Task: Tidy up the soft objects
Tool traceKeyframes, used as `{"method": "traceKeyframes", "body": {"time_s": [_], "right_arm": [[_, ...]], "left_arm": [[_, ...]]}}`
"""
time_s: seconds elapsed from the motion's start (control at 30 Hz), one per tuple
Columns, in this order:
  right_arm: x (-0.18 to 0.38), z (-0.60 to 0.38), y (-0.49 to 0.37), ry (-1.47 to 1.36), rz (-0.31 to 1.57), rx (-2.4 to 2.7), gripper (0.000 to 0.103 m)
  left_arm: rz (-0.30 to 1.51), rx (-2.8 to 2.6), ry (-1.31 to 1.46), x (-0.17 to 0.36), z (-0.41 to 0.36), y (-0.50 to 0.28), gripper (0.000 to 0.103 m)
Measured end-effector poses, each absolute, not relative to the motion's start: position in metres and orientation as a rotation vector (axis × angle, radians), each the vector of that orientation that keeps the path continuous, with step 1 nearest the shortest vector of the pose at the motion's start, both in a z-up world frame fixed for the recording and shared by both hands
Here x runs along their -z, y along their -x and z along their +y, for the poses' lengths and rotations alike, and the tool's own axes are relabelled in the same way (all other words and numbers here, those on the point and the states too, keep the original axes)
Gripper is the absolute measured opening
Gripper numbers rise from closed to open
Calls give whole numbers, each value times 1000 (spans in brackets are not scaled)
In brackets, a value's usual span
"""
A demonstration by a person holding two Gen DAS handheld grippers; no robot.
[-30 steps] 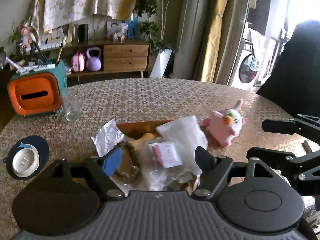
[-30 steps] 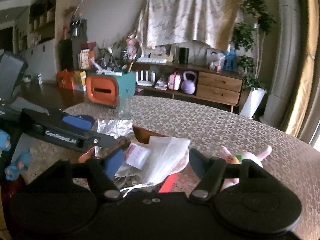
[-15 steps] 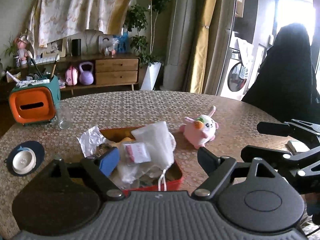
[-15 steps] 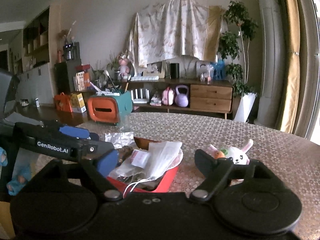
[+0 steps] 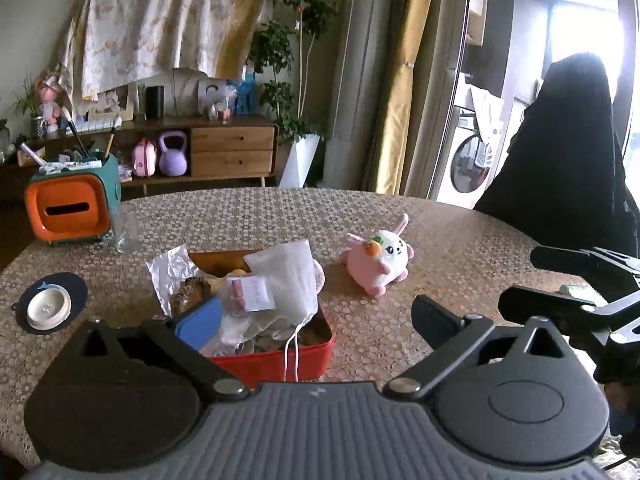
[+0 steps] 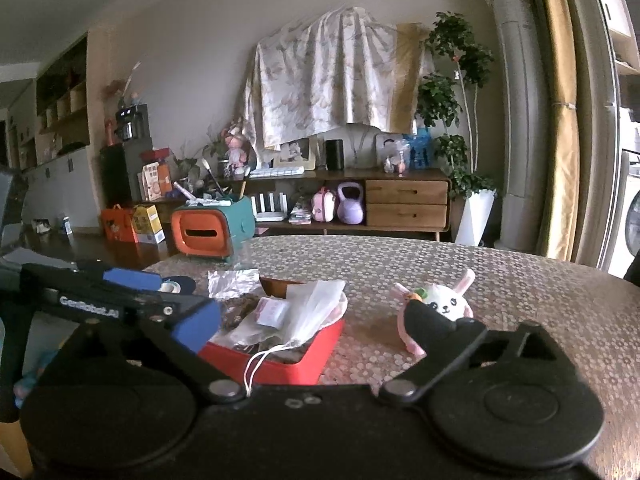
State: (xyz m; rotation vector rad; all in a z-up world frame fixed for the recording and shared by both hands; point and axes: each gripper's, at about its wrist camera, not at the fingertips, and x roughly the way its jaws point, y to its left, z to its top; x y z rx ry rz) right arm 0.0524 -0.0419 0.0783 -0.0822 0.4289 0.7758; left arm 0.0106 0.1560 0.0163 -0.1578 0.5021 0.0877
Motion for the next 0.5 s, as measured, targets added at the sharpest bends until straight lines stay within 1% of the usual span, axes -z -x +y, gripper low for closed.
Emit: {"method": "traceKeyframes", "body": {"time_s": [0.23,0.5], "right_arm": [[-82,-52,-41,62,397,-773,103],[-81,-56,-38,53,401,-773,103]], "left_arm": [[468,-91,158,-22,147,0,103],[480,-108,160,-23,139,7,103]]}}
